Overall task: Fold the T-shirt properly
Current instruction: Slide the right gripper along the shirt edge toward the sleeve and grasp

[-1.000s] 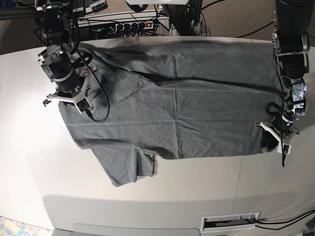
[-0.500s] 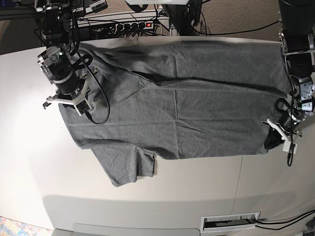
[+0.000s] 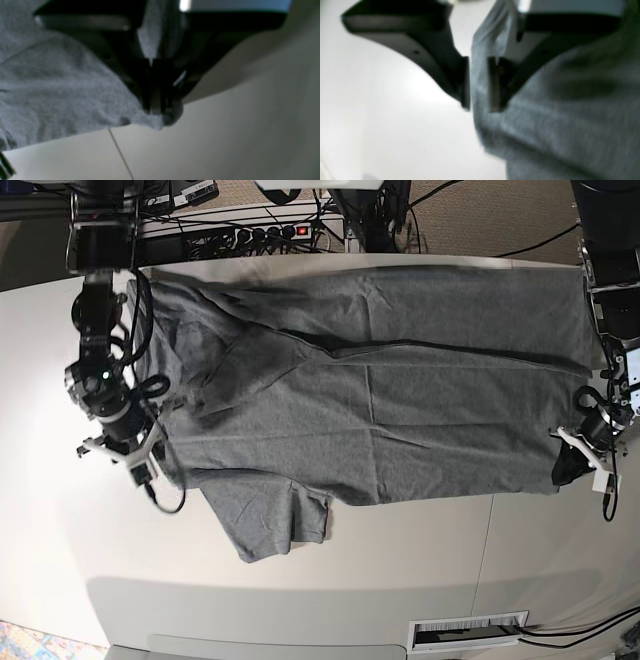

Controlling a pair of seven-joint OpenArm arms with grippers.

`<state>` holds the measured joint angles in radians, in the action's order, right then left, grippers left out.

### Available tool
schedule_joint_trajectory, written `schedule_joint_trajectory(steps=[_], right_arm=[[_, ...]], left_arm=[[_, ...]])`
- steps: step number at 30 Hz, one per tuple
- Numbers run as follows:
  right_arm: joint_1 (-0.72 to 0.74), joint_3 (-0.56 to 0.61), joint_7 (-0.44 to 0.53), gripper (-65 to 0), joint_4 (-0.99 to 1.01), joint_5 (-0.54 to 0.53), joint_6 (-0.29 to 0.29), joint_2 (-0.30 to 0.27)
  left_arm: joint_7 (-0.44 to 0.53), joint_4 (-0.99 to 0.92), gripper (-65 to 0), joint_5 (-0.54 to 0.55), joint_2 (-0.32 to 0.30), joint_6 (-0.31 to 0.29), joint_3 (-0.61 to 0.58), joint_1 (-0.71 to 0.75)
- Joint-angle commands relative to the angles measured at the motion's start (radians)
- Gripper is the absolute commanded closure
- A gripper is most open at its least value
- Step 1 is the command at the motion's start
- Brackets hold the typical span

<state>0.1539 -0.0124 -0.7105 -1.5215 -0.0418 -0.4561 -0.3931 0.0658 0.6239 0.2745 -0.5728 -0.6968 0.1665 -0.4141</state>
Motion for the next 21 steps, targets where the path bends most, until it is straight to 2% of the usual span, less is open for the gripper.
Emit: schedule_joint_trajectory(steps=[1, 4, 10, 13, 18, 21], right_arm=[[0.055, -0.007, 0.037, -21.4, 0.021, -0.013, 0.01, -0.014], [0.151, -0.006, 0.053, -22.8, 0.141, -0.032, 0.007, -0.014], [0.309, 0.025, 0.072, -22.8, 0.356, -0.101, -0.058, -0.007], [0.362, 0.089, 0.075, -22.8, 0.433, -0.101, -0.089, 0.009], [0.41, 0.243, 0.084, -22.8, 0.509, -0.1, -0.09, 0.027], [0.423, 0.287, 0.086, -22.8, 0.524, -0.074, -0.09, 0.031]], left_arm=[[0.024, 0.016, 0.0, 0.018, -0.023, -0.001, 0.006, -0.029], [0.01, 0.016, 0.0, 0.018, -0.015, -0.001, 0.006, -0.029], [0.01, 0.016, 0.0, 0.018, 0.005, -0.001, 0.006, -0.029], [0.009, 0.016, 0.0, 0.018, 0.013, -0.001, 0.006, -0.029], [0.008, 0.016, 0.0, 0.017, 0.015, -0.001, 0.006, -0.029], [0.008, 0.016, 0.0, 0.01, 0.016, -0.001, 0.006, -0.029]])
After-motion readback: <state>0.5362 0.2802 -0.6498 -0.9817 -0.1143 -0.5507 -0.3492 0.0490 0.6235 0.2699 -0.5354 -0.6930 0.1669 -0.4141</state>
